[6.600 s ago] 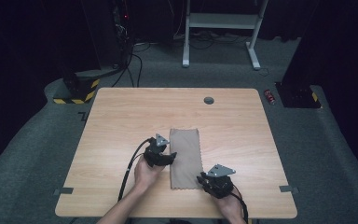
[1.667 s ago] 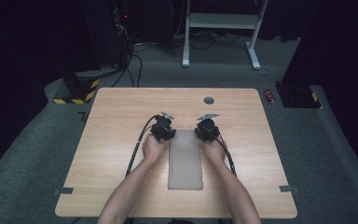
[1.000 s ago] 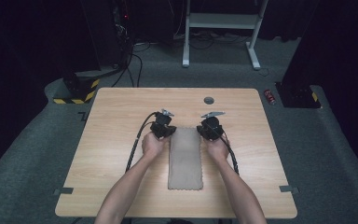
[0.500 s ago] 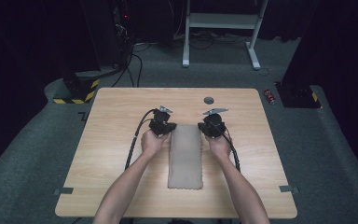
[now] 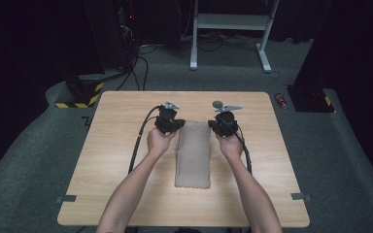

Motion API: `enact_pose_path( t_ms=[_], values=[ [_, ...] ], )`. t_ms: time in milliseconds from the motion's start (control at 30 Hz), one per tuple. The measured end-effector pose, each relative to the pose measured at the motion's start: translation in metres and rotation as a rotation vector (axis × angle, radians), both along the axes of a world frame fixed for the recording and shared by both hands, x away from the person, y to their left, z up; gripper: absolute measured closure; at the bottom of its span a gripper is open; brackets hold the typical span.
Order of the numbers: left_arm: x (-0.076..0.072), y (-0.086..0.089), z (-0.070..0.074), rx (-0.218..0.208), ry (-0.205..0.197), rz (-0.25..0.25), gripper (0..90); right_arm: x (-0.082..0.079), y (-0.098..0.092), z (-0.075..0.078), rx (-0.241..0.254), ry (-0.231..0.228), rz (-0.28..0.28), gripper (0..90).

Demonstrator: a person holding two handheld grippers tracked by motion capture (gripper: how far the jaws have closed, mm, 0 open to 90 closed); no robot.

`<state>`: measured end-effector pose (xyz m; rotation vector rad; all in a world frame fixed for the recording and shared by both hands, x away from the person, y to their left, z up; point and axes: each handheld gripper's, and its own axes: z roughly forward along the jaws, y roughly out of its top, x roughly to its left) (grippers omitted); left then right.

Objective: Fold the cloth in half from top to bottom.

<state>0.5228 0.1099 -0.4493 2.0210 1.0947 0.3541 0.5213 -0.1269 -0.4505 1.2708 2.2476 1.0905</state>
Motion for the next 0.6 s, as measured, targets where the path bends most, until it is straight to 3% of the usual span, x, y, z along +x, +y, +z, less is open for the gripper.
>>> enact_pose_path(
  t_ms=[400, 600],
  values=[
    [-0.006, 0.001, -0.015, 0.016, 0.025, -0.022, 88.7, -0.009, 0.001, -0.015, -0.017, 0.022, 0.028, 89.8],
    [-0.015, 0.0, -0.029, 0.029, 0.045, -0.043, 88.6, -0.018, -0.004, -0.031, 0.017, 0.053, 0.032, 89.8]
  ],
)
